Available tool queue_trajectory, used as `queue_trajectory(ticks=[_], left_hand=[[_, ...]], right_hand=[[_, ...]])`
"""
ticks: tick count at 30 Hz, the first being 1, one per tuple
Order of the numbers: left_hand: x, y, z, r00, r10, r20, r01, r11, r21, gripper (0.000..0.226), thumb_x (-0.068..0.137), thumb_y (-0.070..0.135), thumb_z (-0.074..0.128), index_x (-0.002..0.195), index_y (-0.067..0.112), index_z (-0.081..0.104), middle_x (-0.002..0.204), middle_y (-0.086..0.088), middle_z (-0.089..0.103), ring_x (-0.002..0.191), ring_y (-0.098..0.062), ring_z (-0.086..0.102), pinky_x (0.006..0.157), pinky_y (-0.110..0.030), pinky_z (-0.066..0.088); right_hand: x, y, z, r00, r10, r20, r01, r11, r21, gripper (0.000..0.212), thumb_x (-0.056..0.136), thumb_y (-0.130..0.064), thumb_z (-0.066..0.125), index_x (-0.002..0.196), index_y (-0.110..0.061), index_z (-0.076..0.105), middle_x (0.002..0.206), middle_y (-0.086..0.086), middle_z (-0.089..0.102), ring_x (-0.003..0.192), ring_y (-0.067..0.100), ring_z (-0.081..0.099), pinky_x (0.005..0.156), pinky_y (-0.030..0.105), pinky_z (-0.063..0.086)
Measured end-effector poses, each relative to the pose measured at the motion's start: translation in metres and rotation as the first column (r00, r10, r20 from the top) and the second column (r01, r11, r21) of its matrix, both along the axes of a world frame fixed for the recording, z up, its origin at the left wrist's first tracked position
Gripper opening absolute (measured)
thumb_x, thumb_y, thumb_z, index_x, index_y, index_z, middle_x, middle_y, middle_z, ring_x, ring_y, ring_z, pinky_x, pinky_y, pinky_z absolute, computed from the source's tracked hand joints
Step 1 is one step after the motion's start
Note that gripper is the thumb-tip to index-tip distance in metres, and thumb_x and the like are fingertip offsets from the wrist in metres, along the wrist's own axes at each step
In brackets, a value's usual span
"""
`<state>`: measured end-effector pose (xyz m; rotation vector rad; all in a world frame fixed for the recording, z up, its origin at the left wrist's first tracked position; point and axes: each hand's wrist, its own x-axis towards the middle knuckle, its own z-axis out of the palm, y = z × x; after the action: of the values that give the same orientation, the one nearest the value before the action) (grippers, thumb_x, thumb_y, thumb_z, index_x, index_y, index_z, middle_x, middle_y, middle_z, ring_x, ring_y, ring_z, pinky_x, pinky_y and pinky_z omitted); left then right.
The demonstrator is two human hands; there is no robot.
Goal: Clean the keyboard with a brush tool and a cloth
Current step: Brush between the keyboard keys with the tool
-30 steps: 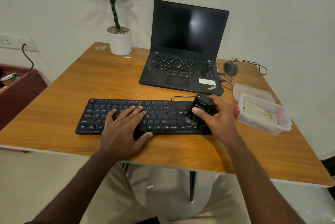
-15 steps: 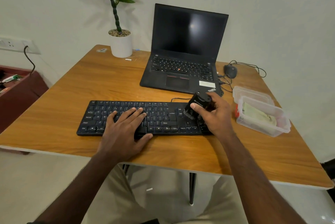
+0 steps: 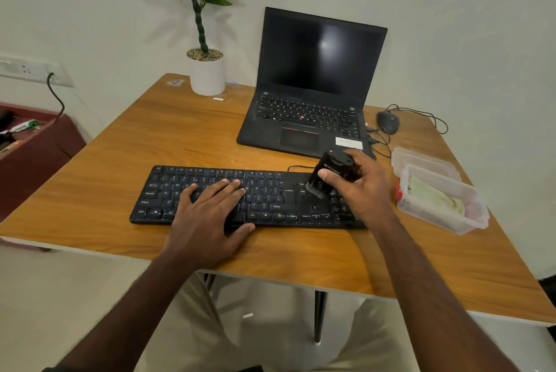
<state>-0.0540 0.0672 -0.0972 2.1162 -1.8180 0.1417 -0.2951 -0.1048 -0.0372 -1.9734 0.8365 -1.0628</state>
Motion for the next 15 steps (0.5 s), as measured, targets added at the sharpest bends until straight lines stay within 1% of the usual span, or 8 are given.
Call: queue_trajectory(ticks=[3, 5, 8, 10, 13, 15], left_hand=[[0.013, 0.003, -0.001, 1.000, -0.009, -0.005, 0.009, 1.000, 0.007, 0.080, 0.084, 0.075, 0.037, 0.146, 0.025, 0.049, 0.153, 0.006, 0.045, 0.144, -0.012, 0.035, 0.117, -0.056, 0.022], [0.021, 0.006, 0.000, 1.000, -0.025, -0.014, 0.025, 1.000, 0.003, 0.080, 0.083, 0.075, 0.039, 0.144, 0.026, 0.050, 0.153, 0.006, 0.046, 0.144, -0.012, 0.035, 0.117, -0.057, 0.022], [0.017, 0.004, 0.005, 1.000, -0.003, 0.013, 0.003, 1.000, 0.004, 0.080, 0.079, 0.073, 0.041, 0.140, 0.023, 0.054, 0.150, 0.002, 0.050, 0.143, -0.017, 0.037, 0.116, -0.064, 0.019], [-0.001, -0.003, 0.010, 0.999, 0.013, 0.043, -0.013, 1.000, 0.000, 0.081, 0.078, 0.076, 0.043, 0.135, 0.020, 0.057, 0.147, -0.002, 0.053, 0.140, -0.022, 0.041, 0.114, -0.068, 0.018], [-0.045, -0.022, 0.012, 0.997, -0.020, 0.068, 0.020, 1.000, 0.007, 0.091, 0.080, 0.087, 0.034, 0.137, 0.020, 0.055, 0.148, -0.003, 0.052, 0.139, -0.023, 0.044, 0.115, -0.068, 0.014], [-0.070, -0.037, 0.008, 0.997, -0.044, 0.063, 0.042, 0.999, 0.026, 0.091, 0.083, 0.086, 0.028, 0.143, 0.021, 0.049, 0.153, -0.002, 0.047, 0.143, -0.022, 0.039, 0.116, -0.068, 0.010]], right_hand=[[-0.009, 0.003, 0.001, 0.999, -0.017, 0.039, 0.017, 1.000, -0.015, 0.029, 0.081, -0.009, 0.081, 0.105, -0.002, 0.068, 0.090, -0.006, 0.070, 0.084, -0.005, 0.066, 0.067, 0.008, 0.049], [-0.012, 0.006, 0.001, 0.999, 0.019, 0.040, -0.019, 1.000, 0.002, 0.028, 0.080, -0.008, 0.081, 0.104, -0.001, 0.068, 0.089, -0.004, 0.071, 0.083, -0.003, 0.068, 0.068, 0.010, 0.050], [-0.005, 0.009, -0.004, 0.996, 0.081, 0.038, -0.082, 0.996, 0.044, 0.029, 0.080, -0.012, 0.083, 0.104, -0.008, 0.069, 0.092, -0.002, 0.073, 0.087, 0.010, 0.071, 0.071, 0.022, 0.056], [0.003, 0.009, -0.009, 0.995, 0.099, 0.021, -0.100, 0.994, 0.037, 0.033, 0.079, -0.016, 0.084, 0.107, -0.010, 0.069, 0.097, 0.000, 0.074, 0.092, 0.015, 0.071, 0.077, 0.030, 0.058], [0.009, 0.010, -0.010, 0.992, 0.124, 0.017, -0.125, 0.992, 0.028, 0.034, 0.079, -0.020, 0.085, 0.108, -0.012, 0.069, 0.099, 0.001, 0.073, 0.094, 0.018, 0.070, 0.081, 0.039, 0.059], [0.005, 0.009, -0.009, 0.990, 0.139, -0.012, -0.139, 0.990, 0.011, 0.034, 0.079, -0.021, 0.084, 0.108, -0.012, 0.069, 0.098, 0.000, 0.073, 0.093, 0.017, 0.070, 0.080, 0.040, 0.059]])
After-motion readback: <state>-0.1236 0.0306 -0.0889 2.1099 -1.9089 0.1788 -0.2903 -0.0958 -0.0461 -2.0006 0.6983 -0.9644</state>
